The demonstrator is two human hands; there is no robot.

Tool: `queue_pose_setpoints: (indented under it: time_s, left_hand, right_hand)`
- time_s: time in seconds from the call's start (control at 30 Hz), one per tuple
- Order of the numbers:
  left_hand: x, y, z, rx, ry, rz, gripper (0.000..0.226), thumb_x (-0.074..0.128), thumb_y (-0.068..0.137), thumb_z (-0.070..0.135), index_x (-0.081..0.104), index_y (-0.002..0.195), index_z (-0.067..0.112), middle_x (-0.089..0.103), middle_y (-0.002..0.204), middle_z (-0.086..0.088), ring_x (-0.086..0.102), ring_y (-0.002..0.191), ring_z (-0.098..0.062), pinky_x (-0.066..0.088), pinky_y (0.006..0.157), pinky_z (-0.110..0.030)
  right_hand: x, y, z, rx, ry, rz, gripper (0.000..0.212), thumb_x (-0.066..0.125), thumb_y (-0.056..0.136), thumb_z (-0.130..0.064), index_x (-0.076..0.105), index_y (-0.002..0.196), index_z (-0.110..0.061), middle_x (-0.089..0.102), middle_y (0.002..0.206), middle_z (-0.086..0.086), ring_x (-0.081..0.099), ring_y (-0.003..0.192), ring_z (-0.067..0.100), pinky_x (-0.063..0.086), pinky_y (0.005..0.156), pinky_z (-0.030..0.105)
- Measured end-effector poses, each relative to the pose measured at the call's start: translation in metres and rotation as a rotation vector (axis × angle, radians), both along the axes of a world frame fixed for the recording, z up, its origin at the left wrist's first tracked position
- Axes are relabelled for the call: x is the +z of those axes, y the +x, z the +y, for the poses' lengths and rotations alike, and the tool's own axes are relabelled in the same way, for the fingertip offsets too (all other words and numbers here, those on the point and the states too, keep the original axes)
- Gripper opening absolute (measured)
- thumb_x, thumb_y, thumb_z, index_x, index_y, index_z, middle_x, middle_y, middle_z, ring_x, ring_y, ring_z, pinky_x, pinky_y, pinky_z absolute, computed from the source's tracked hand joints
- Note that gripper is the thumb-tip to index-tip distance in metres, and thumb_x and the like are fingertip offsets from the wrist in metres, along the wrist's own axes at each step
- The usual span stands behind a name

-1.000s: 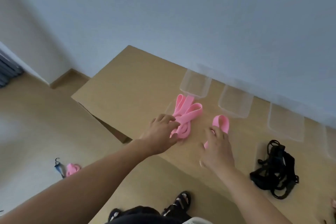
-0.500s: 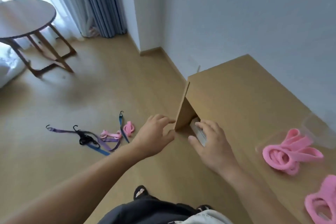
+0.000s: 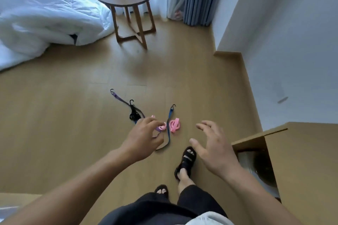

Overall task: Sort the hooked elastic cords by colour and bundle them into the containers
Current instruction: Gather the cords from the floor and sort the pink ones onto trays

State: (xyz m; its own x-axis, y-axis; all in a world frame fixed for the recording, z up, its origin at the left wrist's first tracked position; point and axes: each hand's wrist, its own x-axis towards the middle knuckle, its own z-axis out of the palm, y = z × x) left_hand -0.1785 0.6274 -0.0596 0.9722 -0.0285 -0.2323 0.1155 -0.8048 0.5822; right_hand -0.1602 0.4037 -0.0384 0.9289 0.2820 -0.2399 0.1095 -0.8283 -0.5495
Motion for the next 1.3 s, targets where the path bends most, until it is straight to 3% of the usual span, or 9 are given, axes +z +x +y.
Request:
queue_pose_setpoints:
  time_s: [0.13,0.33,0.63,0.83,1.0,1.17,1.3]
  left_hand:
    - [-0.015,0.048,0.015,0.045,0.071,0.038,0.038,0.058,0.093,0.026,0.059,0.131,0.021,0.053,0.135,0.004,0.04,0.129,-0.014,0.03,0.107,-0.022]
    - [-0.079,0.136,0.024,0.112,0.109,0.143,0.041,0.054,0.095,0.03,0.055,0.135,0.02,0.05,0.139,0.004,0.037,0.131,-0.014,0.029,0.109,-0.025]
    - [-0.298,0.223,0.045,0.165,0.086,0.327,0.037,0.051,0.095,0.029,0.058,0.13,0.021,0.055,0.131,0.004,0.043,0.124,-0.018,0.04,0.099,-0.03]
    - [-0.49,0.245,0.044,0.146,0.065,0.496,0.039,0.048,0.095,0.03,0.056,0.132,0.021,0.053,0.131,0.001,0.041,0.124,-0.02,0.042,0.097,-0.033]
    - [-0.615,0.25,0.031,0.129,0.049,0.535,0.033,0.048,0.095,0.027,0.062,0.121,0.013,0.058,0.12,-0.006,0.046,0.117,-0.024,0.044,0.09,-0.037]
    - [-0.694,0.253,0.026,0.164,-0.016,0.545,0.031,0.049,0.093,0.024,0.063,0.118,0.011,0.059,0.113,-0.008,0.051,0.109,-0.029,0.047,0.09,-0.043]
    - [-0.708,0.257,0.028,0.253,-0.14,0.524,0.019,0.047,0.095,0.022,0.06,0.101,0.009,0.062,0.09,-0.004,0.056,0.087,-0.025,0.048,0.076,-0.036]
  right_hand:
    - [-0.027,0.065,0.022,0.112,0.018,0.045,0.048,0.055,0.093,-0.041,0.046,0.137,-0.023,0.037,0.14,-0.013,0.033,0.128,0.006,0.028,0.101,0.018]
    - [-0.097,0.17,0.041,0.17,-0.001,0.154,0.049,0.057,0.092,-0.039,0.049,0.136,-0.022,0.039,0.141,-0.01,0.032,0.13,0.009,0.028,0.102,0.021]
    - [-0.314,0.258,0.086,0.155,-0.142,0.347,0.037,0.054,0.093,-0.038,0.052,0.126,-0.021,0.042,0.135,-0.006,0.036,0.124,0.016,0.033,0.097,0.027]
    - [-0.529,0.264,0.097,-0.013,-0.186,0.544,0.039,0.053,0.091,-0.037,0.053,0.126,-0.02,0.047,0.133,0.001,0.041,0.121,0.023,0.039,0.098,0.036]
    - [-0.674,0.264,0.098,-0.151,-0.22,0.627,0.039,0.054,0.091,-0.034,0.052,0.124,-0.014,0.052,0.124,0.007,0.05,0.114,0.028,0.045,0.089,0.037]
    - [-0.767,0.273,0.099,-0.431,-0.125,0.681,0.042,0.056,0.086,-0.029,0.049,0.123,-0.013,0.061,0.101,0.006,0.058,0.089,0.03,0.04,0.067,0.032]
    - [-0.777,0.269,0.11,-0.471,0.059,0.633,0.016,0.05,0.091,-0.017,0.055,0.107,-0.018,0.063,0.091,0.0,0.057,0.081,0.024,0.037,0.063,0.029]
